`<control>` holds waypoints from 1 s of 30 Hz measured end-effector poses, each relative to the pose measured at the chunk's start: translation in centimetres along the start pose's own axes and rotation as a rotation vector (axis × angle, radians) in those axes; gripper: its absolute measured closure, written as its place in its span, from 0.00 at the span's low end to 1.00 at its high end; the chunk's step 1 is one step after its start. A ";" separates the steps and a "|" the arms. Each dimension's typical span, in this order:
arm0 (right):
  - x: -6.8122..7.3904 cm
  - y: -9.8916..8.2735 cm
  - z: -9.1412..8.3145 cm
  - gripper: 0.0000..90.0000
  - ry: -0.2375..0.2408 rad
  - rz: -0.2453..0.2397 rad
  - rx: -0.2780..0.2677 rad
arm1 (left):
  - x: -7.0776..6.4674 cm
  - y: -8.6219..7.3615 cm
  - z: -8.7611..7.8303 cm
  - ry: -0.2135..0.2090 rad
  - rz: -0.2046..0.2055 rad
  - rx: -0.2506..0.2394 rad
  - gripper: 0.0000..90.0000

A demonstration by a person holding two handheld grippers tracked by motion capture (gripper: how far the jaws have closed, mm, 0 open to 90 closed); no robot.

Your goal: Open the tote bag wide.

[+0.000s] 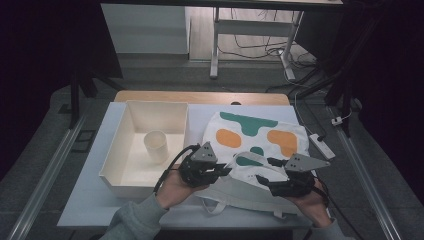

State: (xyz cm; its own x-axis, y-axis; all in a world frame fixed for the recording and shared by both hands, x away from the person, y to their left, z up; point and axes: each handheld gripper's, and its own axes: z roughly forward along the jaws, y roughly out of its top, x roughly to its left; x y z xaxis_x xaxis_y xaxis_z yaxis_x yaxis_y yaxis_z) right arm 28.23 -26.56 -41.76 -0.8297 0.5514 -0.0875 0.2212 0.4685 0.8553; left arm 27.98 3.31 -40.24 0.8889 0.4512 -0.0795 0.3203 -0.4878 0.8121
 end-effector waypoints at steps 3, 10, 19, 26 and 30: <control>0.9 0.6 0.2 0.36 0.049 -0.017 0.014 | 0.3 0.1 0.3 0.001 -0.010 0.004 0.92; 2.7 0.6 3.1 0.45 0.094 -0.101 0.159 | 0.2 0.4 0.9 0.024 -0.018 0.006 0.92; 2.4 -0.3 4.9 0.97 0.101 -0.078 0.258 | 0.1 0.5 1.3 0.033 -0.031 0.005 0.91; 2.2 0.2 4.5 0.97 0.074 -0.102 0.234 | -0.4 0.3 1.8 0.035 -0.027 -0.004 0.90; 1.9 0.6 3.8 0.97 0.056 -0.095 0.193 | -0.3 -0.2 2.8 0.040 -0.044 -0.007 0.89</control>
State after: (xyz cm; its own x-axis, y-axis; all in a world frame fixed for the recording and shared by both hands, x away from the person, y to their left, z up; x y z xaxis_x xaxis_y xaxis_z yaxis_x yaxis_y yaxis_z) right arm 28.79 -22.60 -43.33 -0.8776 0.4616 -0.1296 0.2301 0.6426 0.7309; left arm 28.57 1.22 -42.01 0.8600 0.5018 -0.0924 0.3566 -0.4615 0.8123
